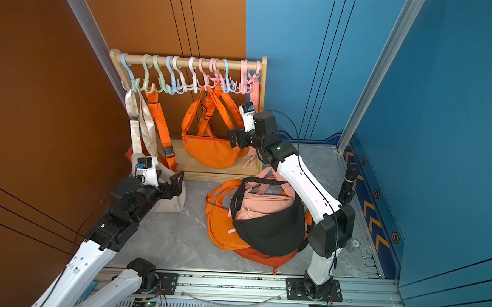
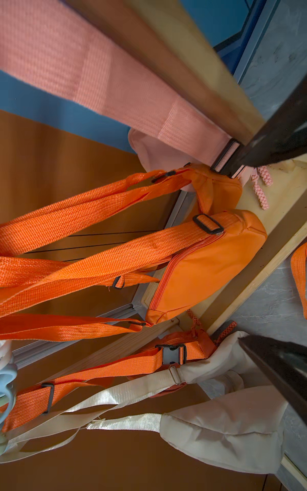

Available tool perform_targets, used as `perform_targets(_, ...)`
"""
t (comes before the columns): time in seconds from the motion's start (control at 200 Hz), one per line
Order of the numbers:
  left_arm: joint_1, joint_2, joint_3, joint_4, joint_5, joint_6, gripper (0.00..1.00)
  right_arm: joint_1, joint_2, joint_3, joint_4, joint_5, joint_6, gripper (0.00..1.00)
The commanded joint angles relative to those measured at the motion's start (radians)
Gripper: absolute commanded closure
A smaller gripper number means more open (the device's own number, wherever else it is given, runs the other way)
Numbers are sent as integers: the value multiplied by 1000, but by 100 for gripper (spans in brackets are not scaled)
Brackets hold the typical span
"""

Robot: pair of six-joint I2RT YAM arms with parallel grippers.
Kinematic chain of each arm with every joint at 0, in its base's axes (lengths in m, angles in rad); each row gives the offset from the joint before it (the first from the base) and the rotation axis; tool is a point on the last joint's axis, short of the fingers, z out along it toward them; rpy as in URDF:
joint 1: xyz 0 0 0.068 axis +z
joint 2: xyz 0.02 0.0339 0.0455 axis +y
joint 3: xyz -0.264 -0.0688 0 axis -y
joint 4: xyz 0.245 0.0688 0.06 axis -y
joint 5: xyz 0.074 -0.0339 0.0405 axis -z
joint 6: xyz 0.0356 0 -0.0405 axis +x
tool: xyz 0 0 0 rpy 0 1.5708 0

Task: Take the bag off the hook
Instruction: Pick up the bag from the hook.

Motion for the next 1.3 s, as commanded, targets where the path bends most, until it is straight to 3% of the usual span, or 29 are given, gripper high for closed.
perform_targets(0.0, 9, -29, 10, -78, 58, 31, 2, 0, 76, 142, -104, -34, -30, 0)
perform_targets(0.265, 18, -89, -33, -97, 29, 58, 2, 2, 274, 410, -181, -63, -32, 3)
perform_targets(0.43, 22, -102, -61, -85, 50, 49, 2, 3, 367, 516, -185, -63, -21, 11)
perform_targets(0.836, 57, -73, -73, -40, 69, 52, 2, -17, 403, 527, -114, -62, 40, 75)
perform_targets(0.936, 63, -57, -64, -22, 77, 44, 2, -20, 400, 526, -111, -70, 43, 100)
perform_targets(1.296, 80, 74, 16, 113, 96, 25, 2, -37, 370, 469, -65, -98, 65, 100)
